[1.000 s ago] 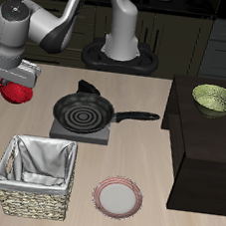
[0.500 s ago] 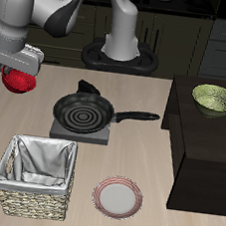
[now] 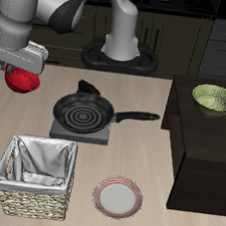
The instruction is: Place the red bowl in the basket
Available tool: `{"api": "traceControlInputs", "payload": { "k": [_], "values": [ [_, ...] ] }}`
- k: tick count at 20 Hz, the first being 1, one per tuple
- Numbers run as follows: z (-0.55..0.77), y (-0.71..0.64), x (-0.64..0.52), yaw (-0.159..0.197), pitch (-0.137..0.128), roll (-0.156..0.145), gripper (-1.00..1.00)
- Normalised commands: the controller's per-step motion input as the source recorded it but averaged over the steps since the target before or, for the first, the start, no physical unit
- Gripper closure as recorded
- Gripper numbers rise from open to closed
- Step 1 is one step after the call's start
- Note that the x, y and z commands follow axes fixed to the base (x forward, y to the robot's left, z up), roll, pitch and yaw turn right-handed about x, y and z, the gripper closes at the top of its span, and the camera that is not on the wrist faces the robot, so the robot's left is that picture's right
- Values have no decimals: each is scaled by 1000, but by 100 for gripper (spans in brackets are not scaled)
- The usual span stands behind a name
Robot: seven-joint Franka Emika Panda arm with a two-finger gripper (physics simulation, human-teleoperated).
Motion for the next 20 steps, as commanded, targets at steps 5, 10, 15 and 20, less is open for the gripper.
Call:
{"api": "traceControlInputs", "payload": {
  "k": [5,10,15,20],
  "values": [
    [208,62,12,-8,-26,-3,100],
    [203,169,89,15,-31,7,100],
    [186,231,3,14,-36,34,100],
    [84,140,38,4,-15,20,100]
  ]
}}
